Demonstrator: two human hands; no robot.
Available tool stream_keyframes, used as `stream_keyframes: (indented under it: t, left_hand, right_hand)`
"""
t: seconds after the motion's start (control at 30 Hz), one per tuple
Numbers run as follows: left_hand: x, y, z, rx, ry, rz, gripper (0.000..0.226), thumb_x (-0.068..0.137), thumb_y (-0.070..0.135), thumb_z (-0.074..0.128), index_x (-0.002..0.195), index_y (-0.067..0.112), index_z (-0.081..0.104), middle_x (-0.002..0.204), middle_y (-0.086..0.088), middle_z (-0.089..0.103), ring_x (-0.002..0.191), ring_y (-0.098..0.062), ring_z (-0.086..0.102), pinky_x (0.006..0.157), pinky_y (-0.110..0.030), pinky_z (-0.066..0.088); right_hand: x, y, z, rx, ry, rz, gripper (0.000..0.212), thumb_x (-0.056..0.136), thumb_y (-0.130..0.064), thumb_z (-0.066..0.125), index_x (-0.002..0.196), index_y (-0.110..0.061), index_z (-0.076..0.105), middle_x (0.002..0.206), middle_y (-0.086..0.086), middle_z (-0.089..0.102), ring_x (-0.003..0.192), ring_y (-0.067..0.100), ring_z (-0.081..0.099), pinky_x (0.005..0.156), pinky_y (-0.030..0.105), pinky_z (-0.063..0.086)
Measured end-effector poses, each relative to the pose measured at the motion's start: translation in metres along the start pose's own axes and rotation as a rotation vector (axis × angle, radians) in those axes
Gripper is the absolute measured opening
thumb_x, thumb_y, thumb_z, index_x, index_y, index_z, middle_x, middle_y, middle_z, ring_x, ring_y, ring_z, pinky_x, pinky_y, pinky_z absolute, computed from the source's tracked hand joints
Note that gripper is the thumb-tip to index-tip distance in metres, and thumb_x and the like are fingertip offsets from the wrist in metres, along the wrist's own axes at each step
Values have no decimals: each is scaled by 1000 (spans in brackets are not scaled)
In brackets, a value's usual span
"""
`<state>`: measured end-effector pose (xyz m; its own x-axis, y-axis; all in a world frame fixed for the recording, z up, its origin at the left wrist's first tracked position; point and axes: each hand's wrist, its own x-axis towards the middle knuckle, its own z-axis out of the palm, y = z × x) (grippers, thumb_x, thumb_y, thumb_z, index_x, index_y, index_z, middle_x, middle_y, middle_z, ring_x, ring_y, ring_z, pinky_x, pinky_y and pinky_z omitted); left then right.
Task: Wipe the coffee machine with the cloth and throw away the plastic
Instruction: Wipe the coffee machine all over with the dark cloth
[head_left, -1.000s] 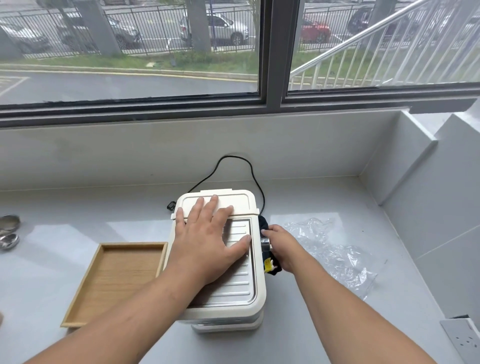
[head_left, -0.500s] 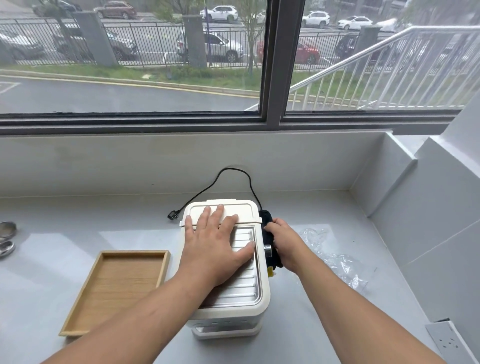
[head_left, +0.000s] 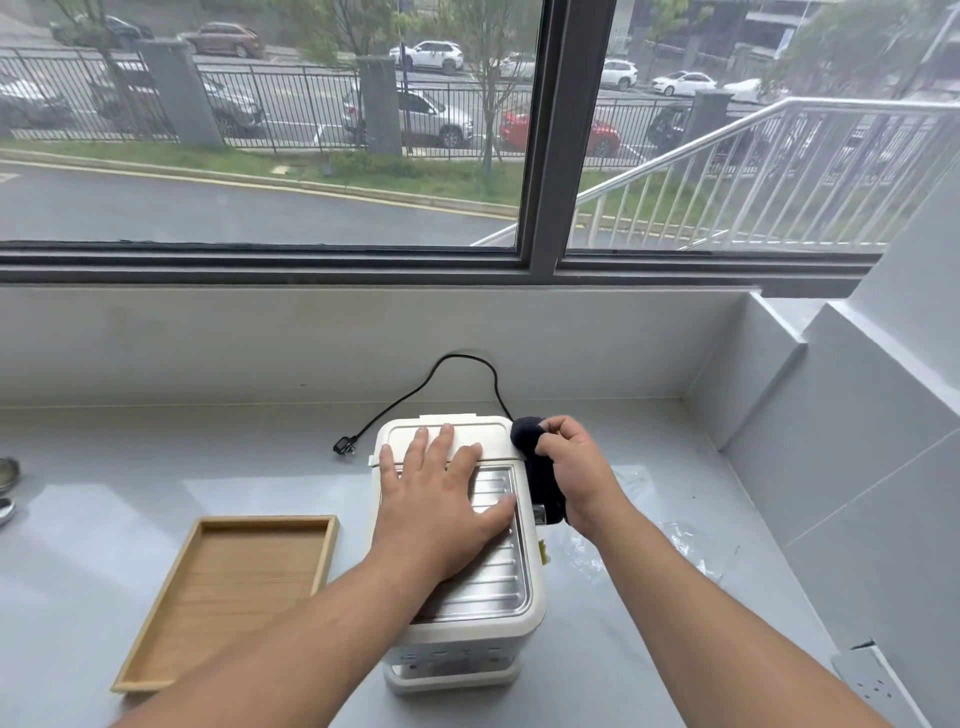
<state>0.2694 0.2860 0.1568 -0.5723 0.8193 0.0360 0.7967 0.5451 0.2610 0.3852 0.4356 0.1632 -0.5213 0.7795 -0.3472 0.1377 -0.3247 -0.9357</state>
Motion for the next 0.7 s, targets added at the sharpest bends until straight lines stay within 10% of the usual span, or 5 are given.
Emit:
stream_keyframes:
  t: [0.13, 0.33, 0.5, 0.7]
  left_hand:
    - [0, -1, -1, -4, -7, 4, 88, 77, 92, 25, 151, 45, 37, 174, 3, 17, 161, -23, -1, 124, -59, -14]
    - [1, -2, 0, -19, 7, 14, 88, 78, 91, 26, 148, 39, 40, 173, 2, 19, 161, -24, 1, 125, -60, -10]
    - [0, -3, 0, -48, 37, 14, 86, 80, 92, 28, 149, 42, 38, 172, 4, 23, 161, -23, 4, 125, -60, -8]
    - [-2, -2, -5, -87, 28, 21, 88, 80, 91, 26, 151, 39, 35, 173, 4, 22, 161, -22, 3, 126, -59, -8]
  right_hand:
    - [-5, -15, 9, -196, 29, -139, 15, 67, -22, 60, 75, -30, 68, 69, -9, 62, 67, 18, 54, 61, 28, 45]
    - [-11, -26, 36, -726, 39, -348, 22, 74, -29, 63, 92, -38, 73, 105, -13, 57, 95, 9, 60, 78, 29, 48]
    - [-15, -28, 46, -763, 47, -348, 23, 82, -23, 65, 92, -43, 70, 106, -14, 55, 99, 10, 58, 69, 14, 38]
    - [-18, -28, 51, -828, 73, -365, 25, 83, -23, 64, 100, -38, 73, 109, -10, 58, 104, 15, 59, 81, 28, 47]
